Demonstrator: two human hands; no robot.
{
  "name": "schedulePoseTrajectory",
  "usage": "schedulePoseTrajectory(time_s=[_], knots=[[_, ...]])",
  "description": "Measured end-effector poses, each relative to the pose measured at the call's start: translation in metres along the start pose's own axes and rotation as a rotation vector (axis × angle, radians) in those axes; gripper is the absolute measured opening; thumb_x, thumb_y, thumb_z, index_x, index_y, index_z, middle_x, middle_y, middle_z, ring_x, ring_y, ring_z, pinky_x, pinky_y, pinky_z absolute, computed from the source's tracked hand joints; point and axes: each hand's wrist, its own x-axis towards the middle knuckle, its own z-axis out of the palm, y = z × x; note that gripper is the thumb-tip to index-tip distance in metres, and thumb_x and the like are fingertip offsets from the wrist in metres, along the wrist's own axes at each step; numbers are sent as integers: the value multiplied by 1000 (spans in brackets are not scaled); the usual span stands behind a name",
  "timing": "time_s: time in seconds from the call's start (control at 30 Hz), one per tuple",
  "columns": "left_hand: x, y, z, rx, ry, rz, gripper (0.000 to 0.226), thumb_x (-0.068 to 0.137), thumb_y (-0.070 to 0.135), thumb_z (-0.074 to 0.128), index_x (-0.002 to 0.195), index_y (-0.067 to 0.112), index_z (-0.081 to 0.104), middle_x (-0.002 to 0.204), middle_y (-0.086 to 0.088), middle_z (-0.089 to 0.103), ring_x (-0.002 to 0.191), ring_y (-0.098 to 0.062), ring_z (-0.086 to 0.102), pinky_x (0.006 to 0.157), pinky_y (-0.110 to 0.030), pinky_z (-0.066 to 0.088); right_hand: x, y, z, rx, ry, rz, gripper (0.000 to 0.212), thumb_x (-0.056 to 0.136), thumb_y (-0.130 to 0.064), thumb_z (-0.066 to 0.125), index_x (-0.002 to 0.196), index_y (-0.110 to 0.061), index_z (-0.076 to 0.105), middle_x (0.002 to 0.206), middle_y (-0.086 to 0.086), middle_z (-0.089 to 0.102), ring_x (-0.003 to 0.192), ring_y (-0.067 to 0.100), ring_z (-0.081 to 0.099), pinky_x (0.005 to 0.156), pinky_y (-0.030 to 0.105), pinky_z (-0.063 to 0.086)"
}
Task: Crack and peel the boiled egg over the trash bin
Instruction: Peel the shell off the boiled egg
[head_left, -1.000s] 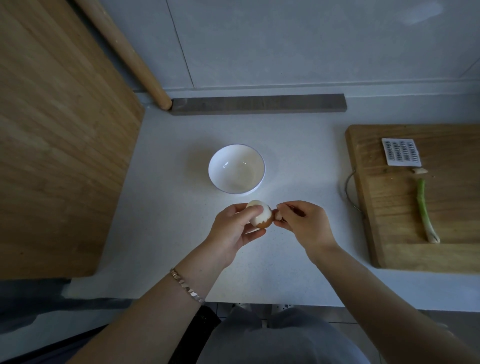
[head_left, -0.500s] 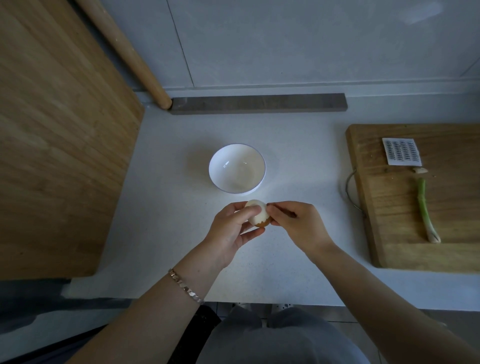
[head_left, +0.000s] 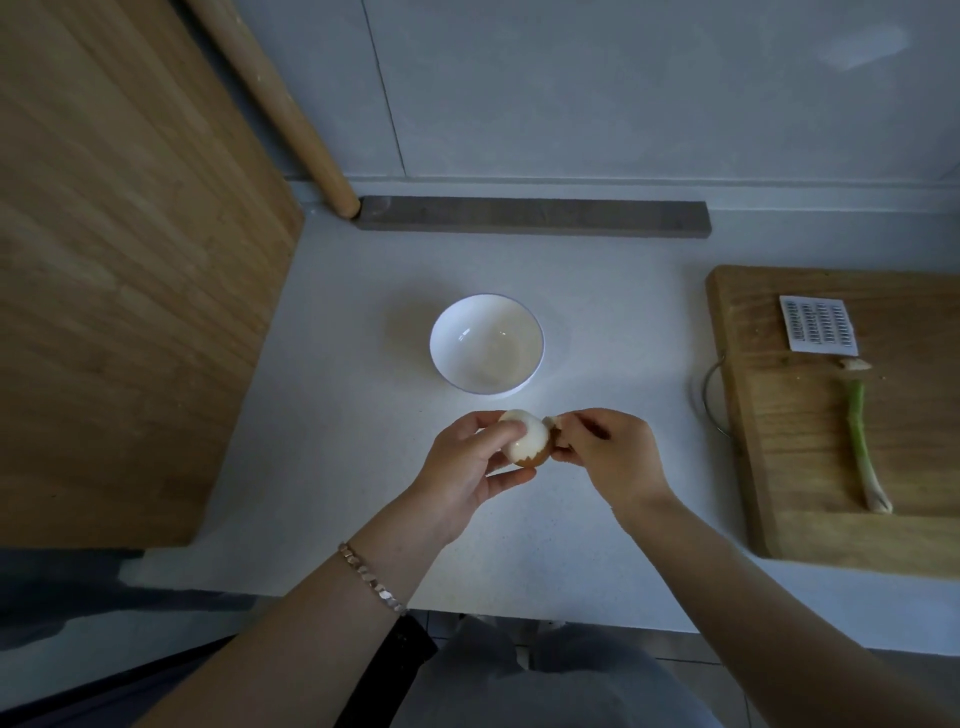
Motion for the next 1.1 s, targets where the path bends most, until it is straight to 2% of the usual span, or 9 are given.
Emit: schedulePoseTrajectory(time_s=[0.1, 0.2, 0.43, 0.5, 0.67, 0.8, 0.9, 1.0, 1.1], knots=[[-1, 1, -5, -85, 38, -12, 9, 88, 9, 56, 97, 9, 59, 90, -9, 63, 80, -20, 62, 61, -26, 58, 8, 0, 1, 188, 15, 181, 17, 85, -5, 55, 72, -6, 66, 76, 8, 69, 63, 11, 69, 73, 21, 57], [-2, -1, -14, -137, 132, -23, 15, 87, 10, 57, 101, 6, 58, 96, -11, 60, 79, -20, 60, 60, -26, 55, 13, -2, 6, 210, -35, 232, 15, 84, -4, 53, 74, -3, 64, 78, 12, 66, 70, 19, 66, 74, 22, 57], [-25, -15, -50, -349, 533, 14, 26, 84, 8, 63, 109, 7, 55, 108, -15, 56, 96, -26, 57, 68, -31, 52, 18, -6, 50, -203, -367, 20, 26, 84, -12, 51, 65, 4, 58, 67, 9, 57, 69, 20, 54, 73, 28, 47], [-46, -27, -68, -489, 689, 19, 12, 86, 5, 60, 96, 7, 55, 95, -12, 54, 89, -25, 57, 68, -31, 51, 4, -5, 75, -310, -515, -34, 27, 85, -14, 53, 66, 4, 60, 70, 11, 60, 70, 22, 59, 70, 27, 48], [-105, -72, -117, -641, 951, 111, 11, 88, 7, 57, 79, 11, 54, 79, -9, 53, 59, -17, 62, 56, -24, 50, -49, 19, 136, -488, -769, -161, 28, 82, -14, 57, 64, 6, 63, 76, 27, 66, 80, 42, 63, 83, 54, 52], [-144, -117, -156, -687, 1097, 126, 13, 88, 11, 57, 76, 14, 53, 84, -12, 57, 69, -19, 56, 63, -28, 48, -99, 60, 185, -657, -916, -220, 31, 81, -17, 59, 50, -18, 57, 63, 11, 62, 75, 35, 65, 77, 45, 54], [-159, -144, -181, -707, 1155, 102, 6, 86, 13, 60, 84, 11, 55, 91, -14, 59, 79, -23, 61, 60, -27, 49, -126, 96, 212, -797, -1047, -210, 31, 85, -18, 53, 55, -10, 55, 69, 14, 58, 71, 27, 57, 70, 34, 46], [-175, -170, -206, -732, 1185, 55, 17, 84, 17, 61, 99, 9, 56, 110, -19, 60, 100, -30, 62, 59, -25, 49, -151, 133, 238, -918, -1110, -139, 33, 91, -16, 44, 68, 4, 57, 77, 24, 60, 76, 35, 55, 63, 32, 38], [-191, -189, -225, -765, 1195, 48, 20, 87, 15, 59, 103, 7, 52, 108, -17, 55, 96, -29, 57, 62, -25, 50, -169, 156, 260, -1022, -1153, -69, 35, 94, -15, 38, 67, -4, 56, 73, 13, 54, 77, 25, 49, 59, 29, 32]])
